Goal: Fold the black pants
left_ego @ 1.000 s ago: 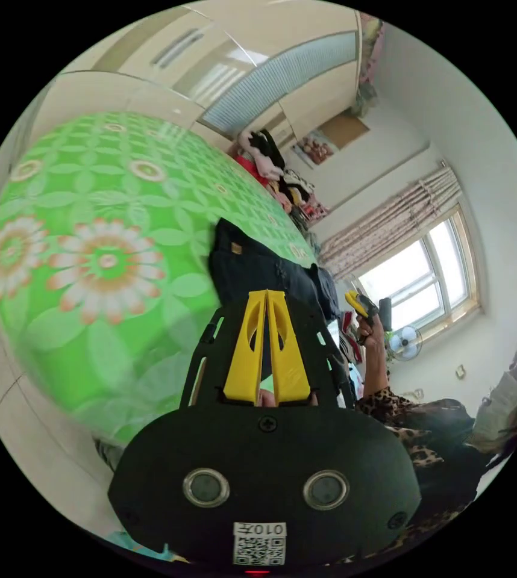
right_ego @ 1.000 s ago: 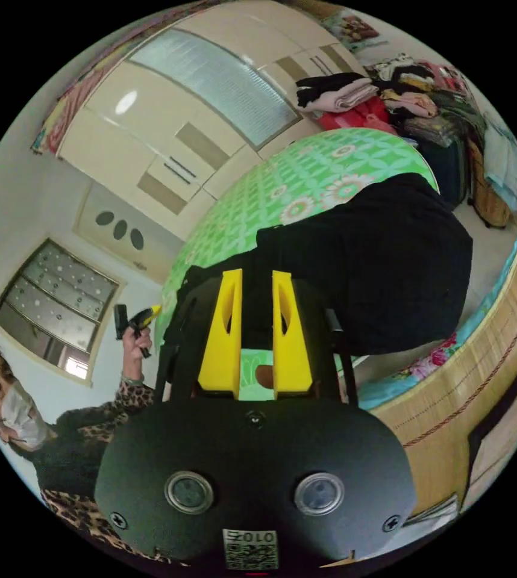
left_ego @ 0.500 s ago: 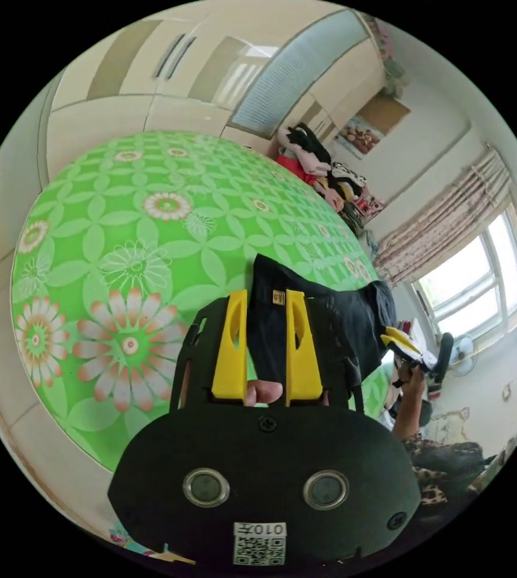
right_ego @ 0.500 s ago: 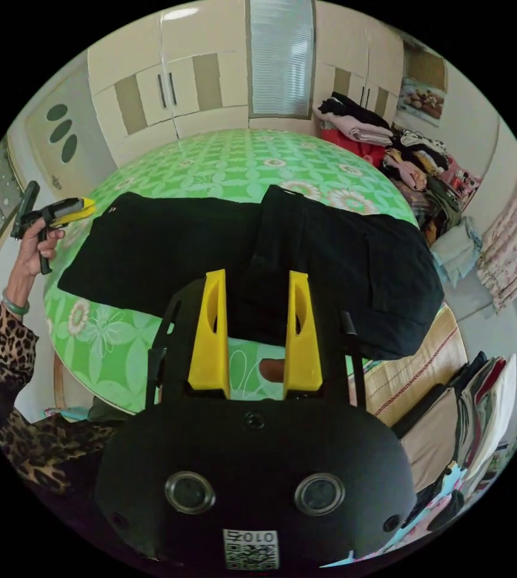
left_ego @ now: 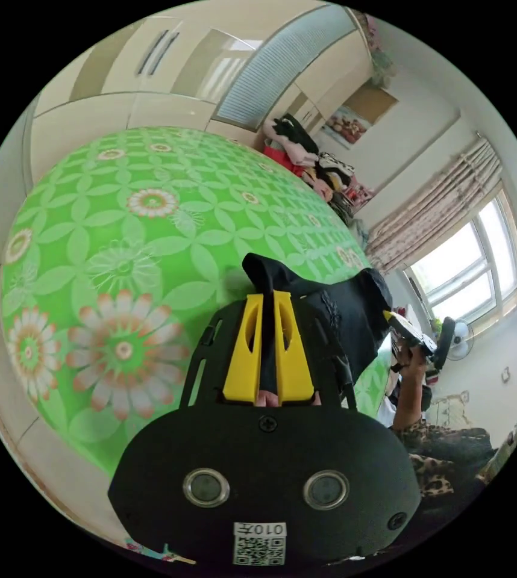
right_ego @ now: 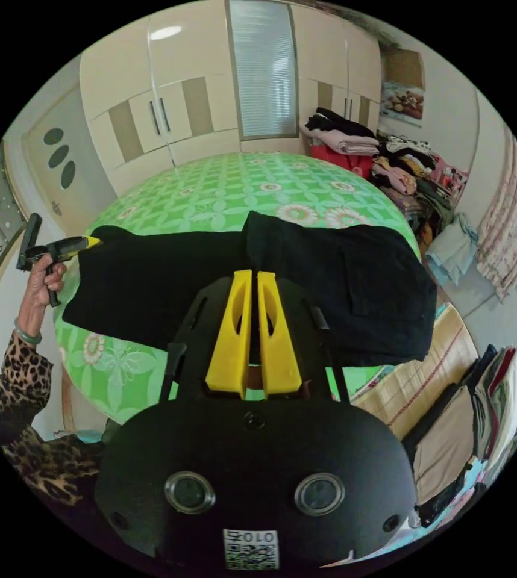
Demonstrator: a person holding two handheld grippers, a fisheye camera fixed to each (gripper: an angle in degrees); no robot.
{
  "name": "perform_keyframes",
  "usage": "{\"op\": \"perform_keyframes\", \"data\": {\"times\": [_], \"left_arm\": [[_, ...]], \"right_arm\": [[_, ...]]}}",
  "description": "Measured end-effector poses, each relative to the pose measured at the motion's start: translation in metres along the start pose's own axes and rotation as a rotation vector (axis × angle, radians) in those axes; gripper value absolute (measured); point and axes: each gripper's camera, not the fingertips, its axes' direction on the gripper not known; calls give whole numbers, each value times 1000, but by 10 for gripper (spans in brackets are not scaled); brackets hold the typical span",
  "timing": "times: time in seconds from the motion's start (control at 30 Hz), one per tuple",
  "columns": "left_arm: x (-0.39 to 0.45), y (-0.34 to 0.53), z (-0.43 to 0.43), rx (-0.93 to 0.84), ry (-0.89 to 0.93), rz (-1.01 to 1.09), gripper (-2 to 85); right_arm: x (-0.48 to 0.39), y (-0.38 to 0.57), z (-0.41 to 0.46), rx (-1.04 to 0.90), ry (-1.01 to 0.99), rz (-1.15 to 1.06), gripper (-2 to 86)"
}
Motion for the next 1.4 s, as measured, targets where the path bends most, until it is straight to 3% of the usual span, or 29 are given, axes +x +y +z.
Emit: {"op": "perform_keyframes", "data": {"times": [0.13, 0.27, 0.37, 0.43, 0.53, 0.63, 0.7, 0.73, 0.87, 1.0, 1.17, 1.27, 1.4], "left_arm": [[-54, 48, -61, 134, -130, -161, 21], [-72, 82, -90, 161, -193, -206, 17], [-77, 101, -96, 200, -163, -206, 18], [-79, 106, -90, 206, -151, -216, 19], [-75, 107, -83, 206, -171, -225, 19], [-76, 110, -78, 212, -180, -234, 19], [-81, 110, -73, 203, -180, -248, 19], [-85, 110, -69, 198, -180, -259, 19], [-91, 104, -55, 179, -192, -281, 17], [-98, 104, -58, 216, -174, -298, 14], [-121, 112, -66, 278, -155, -367, 3], [-136, 127, -86, 377, -83, -422, 0], [-131, 168, -91, 457, 142, -353, 0]], "right_arm": [[-27, -15, 8, -31, -131, -84, 15], [-48, -33, 34, -52, -166, -100, 13], [-71, -57, 33, -52, -348, -187, 13], [-81, -75, 28, -30, -292, -242, 13], [-38, -106, 17, 0, -282, -194, 15], [83, -103, -15, 153, -303, 62, 19], [200, -61, -24, 306, -214, 434, 26], [223, -48, -23, 332, -177, 496, 28], [321, 22, 43, 62, -137, 721, 48], [334, 106, 69, 182, -192, 725, 48], [342, 169, 100, 200, -200, 822, 36], [327, 203, 112, 213, -367, 762, 35], [289, 274, 151, 238, -642, 720, 67]]}}
